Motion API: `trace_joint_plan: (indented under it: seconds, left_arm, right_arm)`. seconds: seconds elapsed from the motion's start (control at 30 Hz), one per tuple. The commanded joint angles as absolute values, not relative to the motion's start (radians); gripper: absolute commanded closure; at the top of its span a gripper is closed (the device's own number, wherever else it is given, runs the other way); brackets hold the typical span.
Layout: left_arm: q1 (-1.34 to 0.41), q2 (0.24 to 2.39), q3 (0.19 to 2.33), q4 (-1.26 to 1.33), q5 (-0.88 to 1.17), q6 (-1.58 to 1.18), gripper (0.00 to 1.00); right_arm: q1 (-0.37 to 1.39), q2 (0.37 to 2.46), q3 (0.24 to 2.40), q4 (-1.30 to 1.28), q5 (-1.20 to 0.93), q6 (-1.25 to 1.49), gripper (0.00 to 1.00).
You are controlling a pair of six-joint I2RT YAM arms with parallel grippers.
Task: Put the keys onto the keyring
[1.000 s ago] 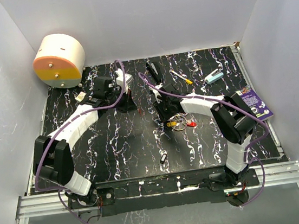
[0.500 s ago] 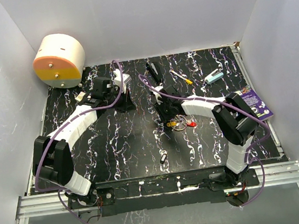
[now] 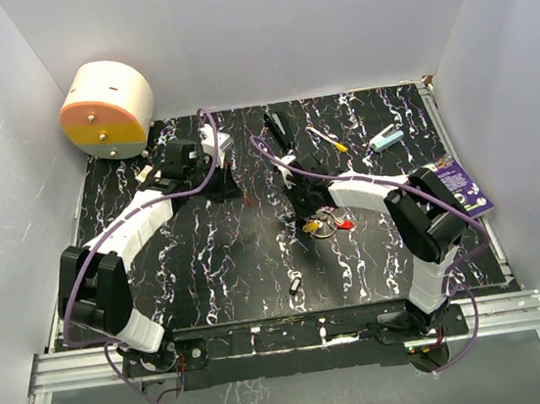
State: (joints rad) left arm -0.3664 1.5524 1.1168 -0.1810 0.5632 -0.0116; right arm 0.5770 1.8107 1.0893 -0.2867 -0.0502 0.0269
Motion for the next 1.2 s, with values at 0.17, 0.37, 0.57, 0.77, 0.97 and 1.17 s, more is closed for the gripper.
trace_joint_plan:
  seconds: [0.17, 0.37, 0.57, 0.77, 0.97, 1.17]
  left_arm:
    - [-0.236, 1.467, 1.195, -0.214, 0.64, -0.057, 1.0]
    - [-0.198, 1.444, 1.201, -0.221, 0.643, -0.058, 1.0]
    - [-0.194, 1.454, 1.18, -0.197, 0.657, -0.07, 1.0]
    - [-0.193, 1.454, 1.172, -0.191, 0.661, -0.074, 1.0]
    - [-0.189, 1.431, 1.147, -0.186, 0.655, -0.071, 1.0]
    - [-0.185, 1.421, 1.127, -0.176, 0.656, -0.071, 1.0]
  right_arm:
    - [0.673, 1.852, 1.474, -0.299, -0.204, 0.081, 0.92]
    - [0.674, 1.754, 1.442, -0.093, -0.208, 0.136, 0.92]
    - [0.605, 1.7, 1.136, 0.072, -0.305, 0.169, 0.92]
    - [0.6, 1.696, 0.965, 0.203, -0.376, 0.161, 0.92]
    - [0.607, 1.668, 0.919, 0.19, -0.408, 0.153, 0.92]
    - [0.612, 1.61, 0.874, 0.134, -0.37, 0.149, 0.83]
